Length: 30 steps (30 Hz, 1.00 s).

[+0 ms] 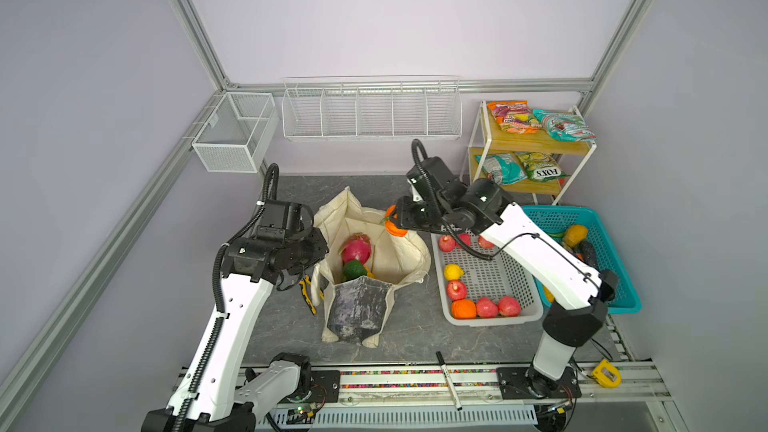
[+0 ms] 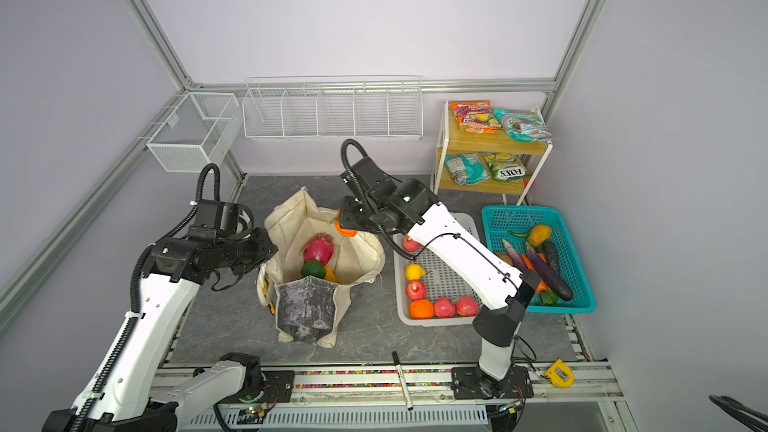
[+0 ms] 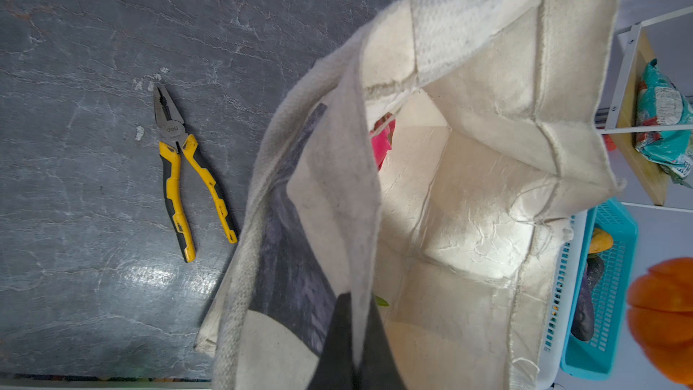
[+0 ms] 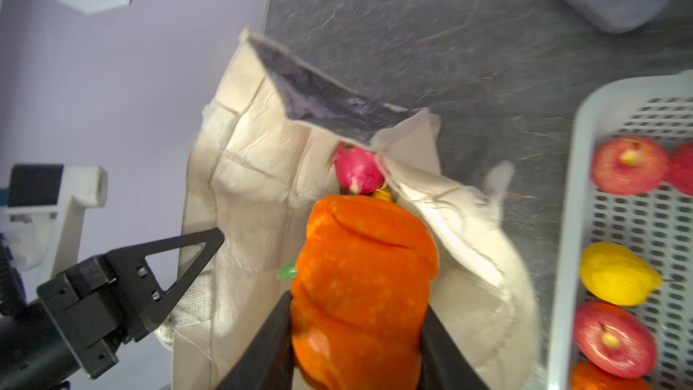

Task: Place the food into the grocery bag and tie it
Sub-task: 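Lift the pumpkin with the right gripper and carry it over the bag, then lower the pumpkin into the bag and open the right gripper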

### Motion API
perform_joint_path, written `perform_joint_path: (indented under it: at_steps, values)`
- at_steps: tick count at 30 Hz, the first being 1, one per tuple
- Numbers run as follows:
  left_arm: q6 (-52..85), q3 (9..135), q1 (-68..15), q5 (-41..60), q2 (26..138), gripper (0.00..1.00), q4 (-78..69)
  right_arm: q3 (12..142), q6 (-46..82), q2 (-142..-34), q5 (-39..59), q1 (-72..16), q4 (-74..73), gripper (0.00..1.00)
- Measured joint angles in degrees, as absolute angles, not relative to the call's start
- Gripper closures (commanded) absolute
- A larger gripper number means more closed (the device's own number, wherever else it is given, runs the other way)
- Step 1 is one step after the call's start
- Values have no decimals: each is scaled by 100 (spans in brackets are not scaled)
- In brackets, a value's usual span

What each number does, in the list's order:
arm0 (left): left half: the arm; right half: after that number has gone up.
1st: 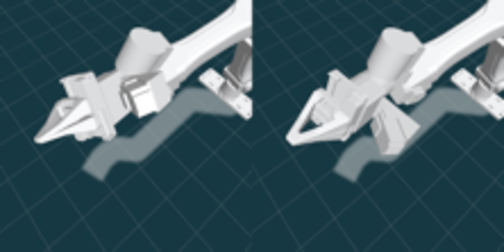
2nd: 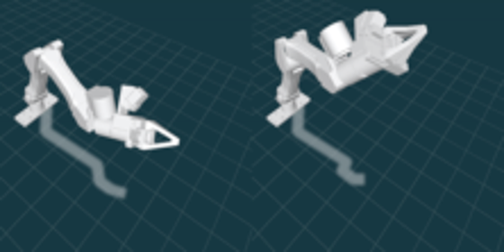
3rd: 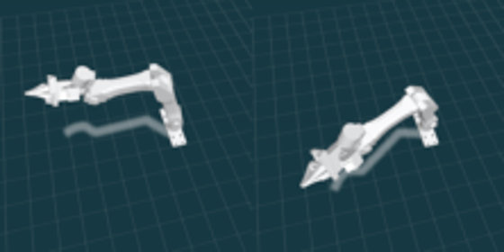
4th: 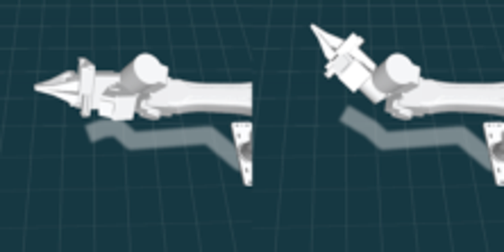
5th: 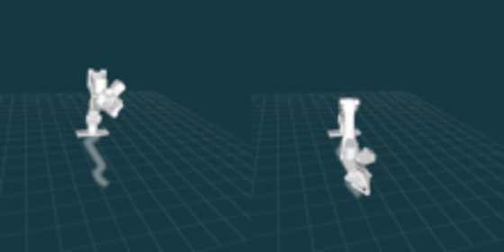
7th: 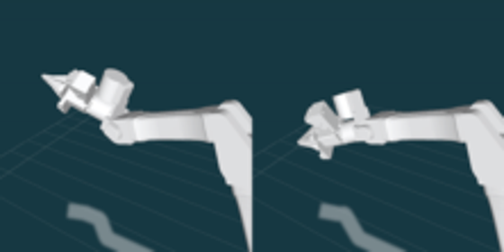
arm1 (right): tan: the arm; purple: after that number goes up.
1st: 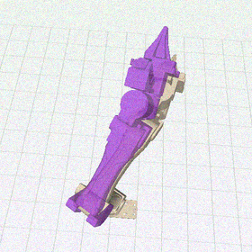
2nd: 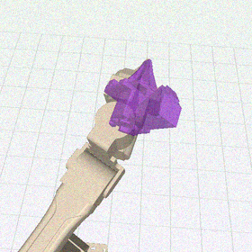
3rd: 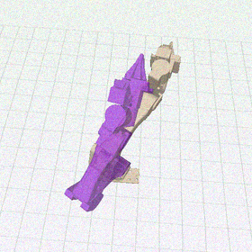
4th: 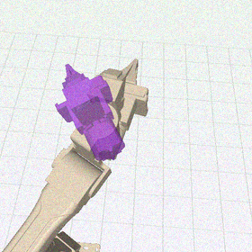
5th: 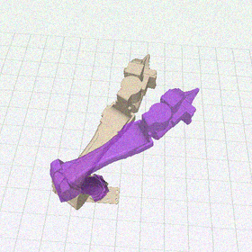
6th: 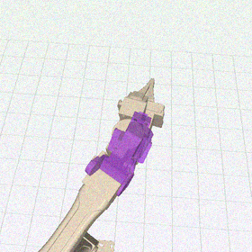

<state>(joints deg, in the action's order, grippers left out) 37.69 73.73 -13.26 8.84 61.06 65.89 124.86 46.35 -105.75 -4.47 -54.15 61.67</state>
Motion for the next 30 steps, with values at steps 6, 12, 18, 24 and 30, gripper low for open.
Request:
perform_joint_path:
  at_steps: [6,12,18,24,30]
  values:
    - [3771,7373,-1326,867,6047,100,6593,13192,4289,-11552,-43,-5765,6132,55]
    - [3771,7373,-1326,862,6001,100,6617,13268,3935,-12011,148,-5774,6088,55]
    - [3771,7373,-1326,860,5951,100,6663,13270,3677,-12401,228,-5837,6007,55]
    - [3769,7373,-1326,845,5920,100,6700,13270,3538,-12774,290,-5905,5992,54]
    - [3769,7373,-1326,821,5885,100,6748,13270,3301,-12846,386,-5902,5854,54]
